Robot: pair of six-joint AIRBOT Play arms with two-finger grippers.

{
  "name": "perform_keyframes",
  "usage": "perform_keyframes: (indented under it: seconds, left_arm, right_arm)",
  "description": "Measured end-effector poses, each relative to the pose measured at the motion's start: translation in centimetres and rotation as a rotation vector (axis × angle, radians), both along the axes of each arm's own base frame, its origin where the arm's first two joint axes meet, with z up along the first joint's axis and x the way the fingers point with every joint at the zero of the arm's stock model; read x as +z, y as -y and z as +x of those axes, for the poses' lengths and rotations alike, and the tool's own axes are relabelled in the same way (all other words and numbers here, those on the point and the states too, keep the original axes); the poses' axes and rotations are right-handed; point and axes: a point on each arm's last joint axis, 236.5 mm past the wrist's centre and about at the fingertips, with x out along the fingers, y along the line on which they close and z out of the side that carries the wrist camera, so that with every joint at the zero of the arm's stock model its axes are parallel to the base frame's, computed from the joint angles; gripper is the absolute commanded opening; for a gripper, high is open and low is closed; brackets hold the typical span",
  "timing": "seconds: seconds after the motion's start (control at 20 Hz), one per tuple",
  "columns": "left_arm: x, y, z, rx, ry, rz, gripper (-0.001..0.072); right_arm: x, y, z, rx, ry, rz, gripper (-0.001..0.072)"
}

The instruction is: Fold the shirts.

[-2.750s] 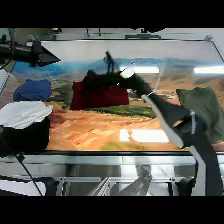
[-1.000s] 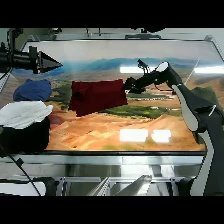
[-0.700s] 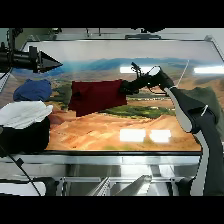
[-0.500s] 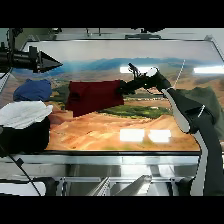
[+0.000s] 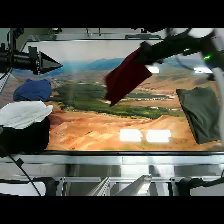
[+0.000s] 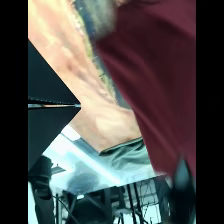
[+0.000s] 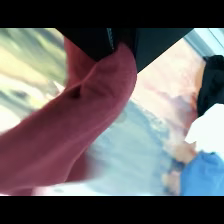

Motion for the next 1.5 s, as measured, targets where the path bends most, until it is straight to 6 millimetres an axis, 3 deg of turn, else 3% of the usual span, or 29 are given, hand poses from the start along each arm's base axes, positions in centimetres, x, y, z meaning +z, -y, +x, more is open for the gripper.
perform_keyframes:
  seconds: [0.15, 0.3, 0.45, 0.55, 0.65, 0.75, 0.85, 1.0, 1.15, 1.3, 1.5]
  left_arm:
    - [0.6, 0.5, -1.9, -0.003, -0.02, -0.006, 0.0004]
    - [0.6, 1.1, -5.2, -0.003, -0.04, -0.011, 0.0005]
    - [-0.2, 1.3, -8.3, 0.018, -0.066, -0.017, 0.0005]
    - [-0.9, 1.0, -9.7, 0.058, -0.073, -0.018, 0.0005]
    - [-1.6, 0.6, -10.7, 0.099, -0.075, -0.02, 0.0005]
    - [-2.2, 0.0, -11.2, 0.149, -0.07, -0.019, 0.0005]
    - [-2.5, -0.6, -11.2, 0.195, -0.058, -0.015, 0.0005]
    - [-2.8, -1.5, -10.8, 0.249, -0.043, -0.01, 0.0005]
    - [-3.4, -2.0, -10.2, 0.275, -0.053, -0.016, 0.0005]
    - [-4.8, -1.7, -9.9, 0.258, -0.103, -0.027, 0.0005]
    - [-6.7, 0.3, -10.5, 0.162, -0.174, -0.044, 0.0006]
  right_arm:
    - [6.2, 6.2, -3.5, -0.128, 0.043, -0.046, 0.0016]
    - [11.7, 12.7, -7.3, -0.304, 0.12, -0.083, 0.0018]
    - [15.4, 18.6, -10.7, -0.487, 0.199, -0.132, 0.0019]
    - [16.1, 22.1, -12.3, -0.594, 0.207, -0.165, 0.0019]
    - [15.5, 25.2, -12.8, -0.676, 0.173, -0.192, 0.0018]
    - [14.1, 27.8, -12.0, -0.726, 0.131, -0.203, 0.0018]
    - [13.0, 29.9, -9.7, -0.752, 0.131, -0.191, 0.0018]
    - [13.2, 31.4, -5.2, -0.78, 0.207, -0.081, 0.0018]
    - [12.9, 33.1, -2.7, -0.847, 0.224, -0.017, 0.0016]
    - [8.0, 36.3, -3.5, -0.979, 0.059, -0.072, 0.0016]
    - [-0.4, 39.2, -8.4, -1.085, -0.176, -0.177, 0.0016]
